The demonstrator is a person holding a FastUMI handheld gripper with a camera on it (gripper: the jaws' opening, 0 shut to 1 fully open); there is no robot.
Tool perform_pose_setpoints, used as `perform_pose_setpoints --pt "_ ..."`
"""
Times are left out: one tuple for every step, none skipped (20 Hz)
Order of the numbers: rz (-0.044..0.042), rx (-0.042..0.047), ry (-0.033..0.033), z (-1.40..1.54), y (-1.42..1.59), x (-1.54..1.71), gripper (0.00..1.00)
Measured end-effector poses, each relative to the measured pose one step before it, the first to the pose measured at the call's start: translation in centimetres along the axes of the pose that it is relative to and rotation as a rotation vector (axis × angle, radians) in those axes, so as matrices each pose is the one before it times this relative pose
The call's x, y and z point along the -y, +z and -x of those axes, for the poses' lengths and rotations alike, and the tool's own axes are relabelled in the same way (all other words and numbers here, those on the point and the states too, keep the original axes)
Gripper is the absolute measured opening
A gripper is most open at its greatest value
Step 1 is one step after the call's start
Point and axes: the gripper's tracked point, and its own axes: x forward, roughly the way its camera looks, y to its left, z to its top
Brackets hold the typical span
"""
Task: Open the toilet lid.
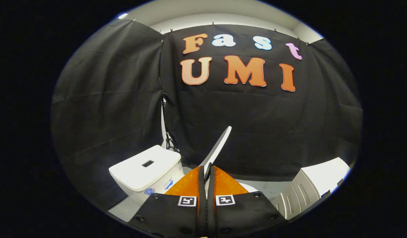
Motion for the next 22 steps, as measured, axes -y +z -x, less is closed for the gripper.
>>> perform_pose_setpoints --pt "0.00893 0.00109 0.00914 -0.115 0.474 -0.893 0.08" --pt "0.00362 0.00171 0.0088 -0.093 0.395 -0.862 0.08" --pt "0.00685 -0.00115 0.00943 -0.221 0.317 -0.8 0.08" --pt "0.00589 0.00162 0.01304 -0.203 0.342 -0.97 0.08" --pt "0.00459 0.00521 0.01209 -0.182 0.477 -1.081 0.08" --pt "0.00939 0.00491 0.01067 -0.174 0.396 -1.05 0.08" --pt "0.00553 0.00381 0.01065 -0.296 0.398 -0.834 0.08" --pt "0.00254 0.00306 0.01076 -0.384 0.287 -0.867 0.08" --pt "-0.00188 0.00295 0.01213 -0.322 0.255 -0.771 0.08" --pt "-0.00756 0.00128 0.01079 -0.242 0.178 -0.71 0.08" --pt "0.00158 -0.00029 0.00809 -0.289 0.161 -0.54 0.08" --pt "0.00577 0.00001 0.00822 -0.217 0.135 -0.683 0.08" --pt "0.00714 0.00178 0.0081 -0.26 0.177 -0.741 0.08" --pt "0.00822 0.00299 0.00763 -0.16 0.069 -0.766 0.08" --pt "0.00849 0.00164 0.00363 -0.233 0.222 -0.599 0.08" --pt "0.00862 0.00141 0.00203 -0.195 0.026 -0.588 0.08" --pt "0.00344 0.00175 0.0025 -0.141 0.075 -0.562 0.08" --pt "-0.00289 0.00013 0.00348 -0.234 0.067 -0.69 0.08" --pt "-0.00647 -0.00159 0.00549 -0.169 -0.012 -0.678 0.08" --pt "-0.00715 -0.00272 0.00592 -0.271 0.056 -0.599 0.08" --pt "-0.00333 -0.00254 0.00752 -0.288 0.023 -0.614 0.08" --pt "-0.0011 -0.00283 0.00751 -0.444 0.085 -0.612 0.08"
